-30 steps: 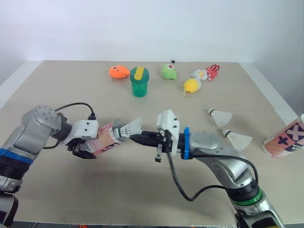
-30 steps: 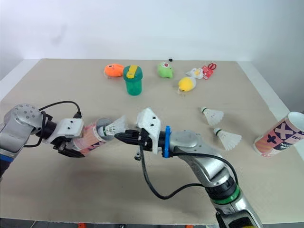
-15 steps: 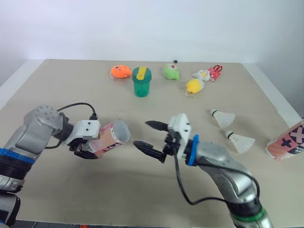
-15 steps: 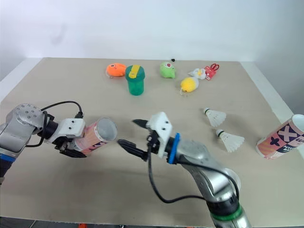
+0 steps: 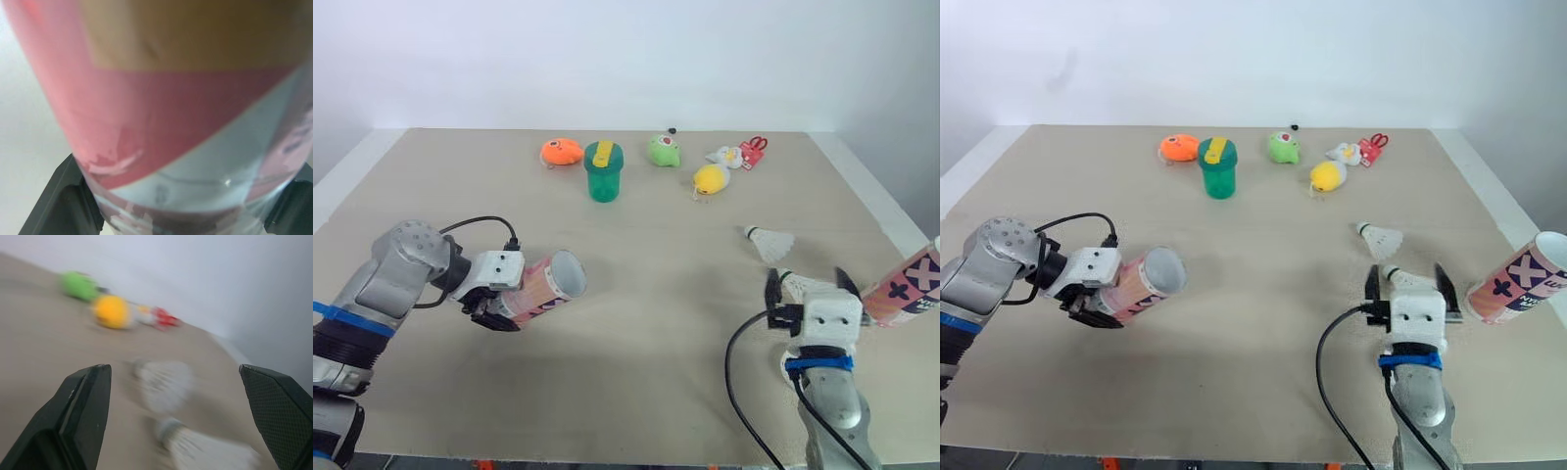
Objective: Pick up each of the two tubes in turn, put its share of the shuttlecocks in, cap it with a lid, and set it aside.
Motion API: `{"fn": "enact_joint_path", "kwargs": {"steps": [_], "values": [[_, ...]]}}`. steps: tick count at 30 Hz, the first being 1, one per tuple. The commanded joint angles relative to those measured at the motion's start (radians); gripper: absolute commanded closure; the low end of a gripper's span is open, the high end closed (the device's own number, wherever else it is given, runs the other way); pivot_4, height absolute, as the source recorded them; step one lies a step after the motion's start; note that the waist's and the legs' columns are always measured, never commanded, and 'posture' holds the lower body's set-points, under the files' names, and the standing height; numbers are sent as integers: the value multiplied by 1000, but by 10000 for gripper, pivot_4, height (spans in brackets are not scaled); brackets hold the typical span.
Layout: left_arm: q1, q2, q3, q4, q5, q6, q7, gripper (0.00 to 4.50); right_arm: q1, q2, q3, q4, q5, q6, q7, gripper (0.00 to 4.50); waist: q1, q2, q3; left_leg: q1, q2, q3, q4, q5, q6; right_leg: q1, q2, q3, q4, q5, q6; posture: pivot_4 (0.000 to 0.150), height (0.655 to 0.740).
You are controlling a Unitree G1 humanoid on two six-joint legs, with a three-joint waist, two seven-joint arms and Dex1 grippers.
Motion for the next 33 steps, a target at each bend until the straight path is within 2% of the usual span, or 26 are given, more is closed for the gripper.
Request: {"fn": "enact_joint_path", "kwargs": {"steps": [1,14,15,17,18,19,20,21,22,24,26,29,33], "values": [[8,-21,-45,12,1,-10,-10,11528,7,35,-27,-18,17,21,-28,364,0,0,0,1,0,0,0,0,0,1,0,0,0,0,0,1500,7400],[18,-27,-40,8,1,-26,0,11528,-55,87,-67,35,196,184,14,364,0,2,-1,1,3,1,-1,0,0,1,0,1,0,-1,0,1500,7400],[21,-27,-38,5,0,-24,3,11528,-64,91,-70,39,212,199,15,5484,0,1,-1,1,3,1,-1,0,0,1,0,1,0,-1,0,1500,7400],[26,-26,-35,0,-1,-21,6,11528,-79,92,-71,41,232,217,17,6897,0,2,-1,1,3,1,-1,0,0,1,0,1,0,-1,0,1500,7400],[28,-26,-33,-2,-2,-20,7,11528,-83,89,-70,41,235,221,20,13031,0,2,-1,1,3,1,-1,0,0,1,0,1,0,-1,0,1500,7400],[30,-26,-32,-5,-2,-18,9,11528,-87,86,-69,41,236,223,19,17330,1,2,-1,1,3,0,-1,0,0,1,0,1,0,-1,0,1500,7400],[33,-26,-30,-8,-2,-17,10,11528,-90,84,-70,45,238,225,19,18575,0,2,-1,1,3,0,-1,0,0,1,0,1,0,-1,0,1500,7400],[36,-26,-29,-12,-2,-15,11,11528,-93,84,-74,50,241,228,16,24625,0,2,-1,1,3,1,-1,0,0,1,0,1,0,-1,0,1500,7400],[39,-27,-27,-17,-3,-12,14,11528,-96,83,-79,54,245,230,15,26954,0,2,-1,1,3,1,-1,0,0,1,0,1,0,-1,0,1500,7400],[43,-28,-26,-23,-5,-7,17,11528,-99,82,-90,58,256,236,15,34991,0,2,-1,1,3,1,-1,0,0,1,0,1,0,-1,0,1500,7400],[45,-28,-24,-28,-6,-4,19,11528,-99,81,-103,57,273,240,21,44800,0,2,-1,1,3,1,-1,0,0,1,0,1,0,-1,0,1500,7400],[47,-28,-23,-31,-6,-1,20,11528,-97,77,-112,57,288,240,29,44800,1,2,-1,1,3,0,-1,0,0,1,0,1,0,-1,0,1500,7400],[49,-28,-21,-34,-7,4,24,11528,-101,6,-144,-20,340,113,142,44800,1,3,-1,1,2,1,-1,0,0,1,-1,1,0,-1,0,1500,7400]]}}
